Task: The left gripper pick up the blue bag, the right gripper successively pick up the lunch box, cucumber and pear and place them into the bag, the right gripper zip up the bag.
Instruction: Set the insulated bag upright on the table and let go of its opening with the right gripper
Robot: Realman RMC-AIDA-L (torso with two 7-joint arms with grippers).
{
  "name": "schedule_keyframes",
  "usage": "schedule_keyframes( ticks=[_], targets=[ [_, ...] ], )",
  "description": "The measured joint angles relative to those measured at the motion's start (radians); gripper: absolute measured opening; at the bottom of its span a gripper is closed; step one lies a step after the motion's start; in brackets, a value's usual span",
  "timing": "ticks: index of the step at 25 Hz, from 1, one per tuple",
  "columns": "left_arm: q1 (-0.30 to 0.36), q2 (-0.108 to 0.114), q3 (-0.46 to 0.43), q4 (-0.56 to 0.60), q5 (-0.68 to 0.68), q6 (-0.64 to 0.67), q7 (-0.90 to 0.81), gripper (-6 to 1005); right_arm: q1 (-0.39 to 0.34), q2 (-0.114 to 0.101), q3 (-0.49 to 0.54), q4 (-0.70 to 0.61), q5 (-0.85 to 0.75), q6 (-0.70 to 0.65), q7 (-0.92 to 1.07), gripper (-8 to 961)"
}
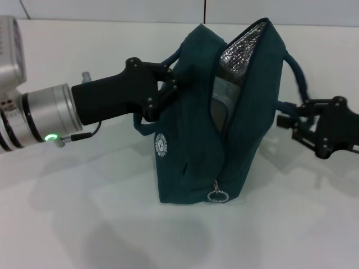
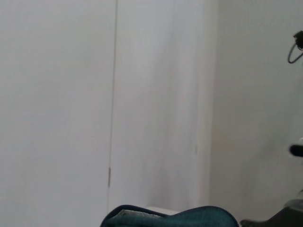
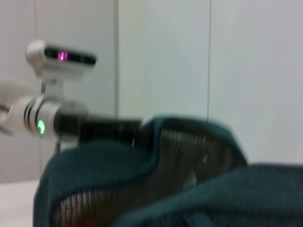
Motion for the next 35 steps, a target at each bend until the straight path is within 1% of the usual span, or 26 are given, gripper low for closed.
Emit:
schedule_keyframes(
  ticks=[4, 7, 12, 16, 18, 23, 26, 30, 33, 35],
  targets=[
    [0.010, 0.000, -0.001, -0.067, -0.061, 0.000, 0.097, 41, -0.021, 0.011, 0.098, 0.010, 0.001, -0.115, -0.099, 345],
    [0.013, -0.002, 0.000, -0.133, -0.128, 0.006, 0.191, 41, -0.014, 0.013, 0.136, 0.015, 0.002, -0.163, -0.108, 125],
    [0.008, -0.007, 0.001, -0.277, -0.229, 0.061, 0.379, 41, 0.042, 0.008, 0.132, 0.010, -0.001, -0.171, -0.007, 72],
    [0.011, -0.010, 0.002, -0.351, -0.289, 0.067, 0.446, 42, 0.066, 0.009, 0.112, -0.008, -0.009, -0.184, 0.021, 61],
    [0.014, -0.011, 0.010, -0.364, -0.293, 0.070, 0.456, 42, 0.068, 0.008, 0.105, -0.020, -0.009, -0.192, 0.049, 61],
    [0.018, -0.012, 0.043, -0.383, -0.293, 0.076, 0.471, 42, 0.079, -0.012, 0.091, -0.018, -0.015, -0.190, 0.093, 61],
    [0.018, -0.009, 0.072, -0.384, -0.289, 0.084, 0.472, 42, 0.095, -0.018, 0.088, -0.018, -0.045, -0.187, 0.116, 61],
    [0.024, -0.010, 0.080, -0.385, -0.293, 0.090, 0.481, 42, 0.108, -0.027, 0.093, -0.025, -0.082, -0.185, 0.138, 60],
    [0.034, -0.014, 0.080, -0.398, -0.296, 0.100, 0.522, 43, 0.109, -0.033, 0.095, -0.026, -0.084, -0.185, 0.137, 60],
    [0.036, -0.018, 0.080, -0.435, -0.297, 0.112, 0.596, 43, 0.110, -0.034, 0.093, -0.026, -0.085, -0.181, 0.132, 60]
  ],
)
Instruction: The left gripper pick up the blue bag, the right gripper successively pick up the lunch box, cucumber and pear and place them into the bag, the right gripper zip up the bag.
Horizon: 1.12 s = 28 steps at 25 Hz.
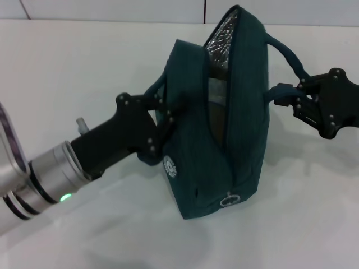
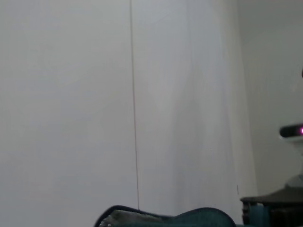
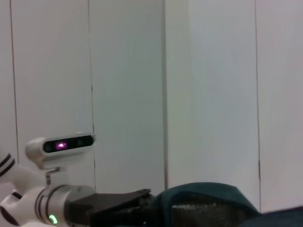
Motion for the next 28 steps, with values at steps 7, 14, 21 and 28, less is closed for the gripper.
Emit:
schedule_keyframes(
  ticks=[7, 14, 21, 28],
  targets=[
    [-0.051, -0.002, -0.009, -0.114, -0.035, 0.011, 0.100, 44, 0.000, 0.014, 0.005, 0.002, 0.005, 0.037, 0.000, 71],
    [-0.051, -0.001, -0.010, -0.115, -0.064, 0.017, 0.104, 224, -0.034, 0.031, 0.012, -0.012, 0.019, 0.026, -0.002, 289],
    [-0.054, -0.002, -0.005, -0.123, -0.069, 0.009, 0.111, 264, -0.097, 0.050, 0.101, -0.017, 0.058, -0.043, -0.053, 437],
    [-0.055, -0.002, -0.004, -0.124, -0.070, 0.007, 0.113, 274, -0.097, 0.016, 0.039, -0.023, -0.097, -0.196, -0.046, 636]
  ],
)
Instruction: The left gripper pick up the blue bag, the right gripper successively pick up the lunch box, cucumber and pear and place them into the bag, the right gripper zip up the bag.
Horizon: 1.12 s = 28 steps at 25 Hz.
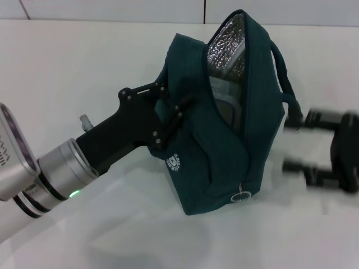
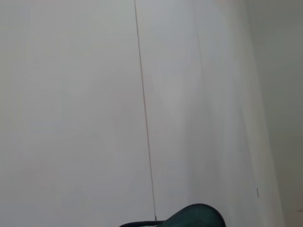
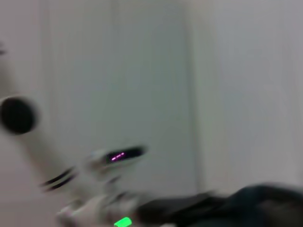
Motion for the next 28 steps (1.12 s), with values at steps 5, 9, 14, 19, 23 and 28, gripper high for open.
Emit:
schedule_keyframes(
  ticks=[5, 9, 14, 19, 23, 28],
  targets=[
    [-0.002, 0.000, 0.001, -0.001, 0.004, -0.002, 0.000, 282, 0.014, -0.002, -0.008, -0.018, -0.164, 0.009, 0.121, 665],
    [-0.002, 0.001, 0.002, -0.001, 0.005, -0.004, 0.001, 288, 0.018, 0.016, -0.009, -0.014, -0.223, 0.046, 0.132, 661],
    [-0.002, 0.001, 0.002, -0.001, 0.007, -0.010, 0.001, 296, 0.046, 0.037, -0.036, -0.017, -0.283, 0.105, 0.172, 658],
    [-0.002, 0.001, 0.003, -0.003, 0.008, -0.011, -0.001, 304, 0.064, 0.043, -0.088, -0.017, -0.282, 0.179, 0.198, 657],
    [-0.002, 0.001, 0.003, -0.003, 0.009, -0.010, -0.001, 310, 0.083, 0.052, -0.130, -0.013, -0.275, 0.254, 0.198, 657],
    [-0.003, 0.001, 0.003, -0.003, 0.009, -0.010, 0.000, 318, 0.115, 0.054, -0.200, 0.006, -0.245, 0.287, 0.194, 656]
  ],
)
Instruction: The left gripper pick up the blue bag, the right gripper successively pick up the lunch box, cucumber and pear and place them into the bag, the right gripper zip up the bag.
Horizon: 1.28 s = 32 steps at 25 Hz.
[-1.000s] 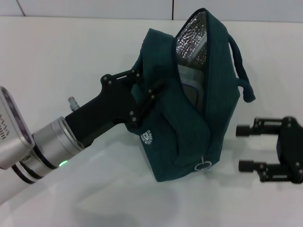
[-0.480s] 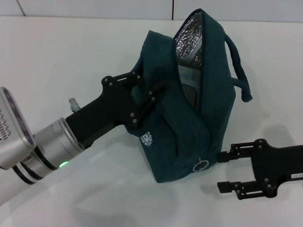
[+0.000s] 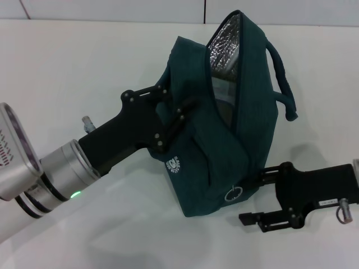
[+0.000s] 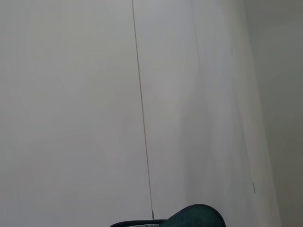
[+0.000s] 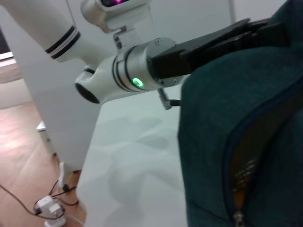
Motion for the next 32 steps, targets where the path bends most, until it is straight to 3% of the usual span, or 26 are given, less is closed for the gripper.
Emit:
schedule_keyframes(
  ticks=[14, 16, 32],
  targets=[
    [-0.002, 0.000, 0.000, 0.000, -0.004, 0.000, 0.000, 339, 0.028, -0.001, -0.096, 0.009, 0.051, 0.028, -0.007, 653],
    [-0.002, 0.000, 0.000, 0.000, -0.003, 0.000, 0.000, 342, 0.028, -0.001, -0.096, 0.010, 0.052, 0.031, -0.008, 536],
    [-0.011, 0.000, 0.000, -0.012, -0.002, 0.002, 0.001, 367, 0.032, -0.001, -0.143, -0.019, 0.064, 0.098, -0.012, 266]
  ],
)
